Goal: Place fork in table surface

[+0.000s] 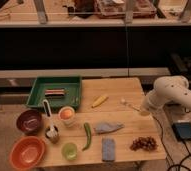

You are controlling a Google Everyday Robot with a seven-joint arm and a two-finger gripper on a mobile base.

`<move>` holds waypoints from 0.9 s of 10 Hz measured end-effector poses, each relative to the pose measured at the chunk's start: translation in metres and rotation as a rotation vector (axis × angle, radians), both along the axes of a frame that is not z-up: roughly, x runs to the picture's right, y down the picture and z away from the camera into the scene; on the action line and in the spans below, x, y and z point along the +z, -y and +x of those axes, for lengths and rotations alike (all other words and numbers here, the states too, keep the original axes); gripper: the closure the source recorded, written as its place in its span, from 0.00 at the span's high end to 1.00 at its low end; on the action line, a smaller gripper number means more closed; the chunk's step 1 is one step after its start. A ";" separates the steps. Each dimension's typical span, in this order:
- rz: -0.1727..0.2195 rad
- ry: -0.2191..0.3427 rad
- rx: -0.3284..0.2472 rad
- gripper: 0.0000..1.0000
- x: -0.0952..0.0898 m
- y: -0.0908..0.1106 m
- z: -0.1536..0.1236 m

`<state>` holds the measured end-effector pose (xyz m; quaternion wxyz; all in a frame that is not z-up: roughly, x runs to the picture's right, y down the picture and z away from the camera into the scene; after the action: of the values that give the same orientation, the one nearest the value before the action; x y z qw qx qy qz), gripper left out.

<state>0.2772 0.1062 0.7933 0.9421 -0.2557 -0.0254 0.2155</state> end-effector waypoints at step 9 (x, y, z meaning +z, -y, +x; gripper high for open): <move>-0.010 0.058 0.032 0.80 0.078 0.036 0.022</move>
<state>0.2991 0.0705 0.8714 0.9360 -0.2662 -0.0559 0.2232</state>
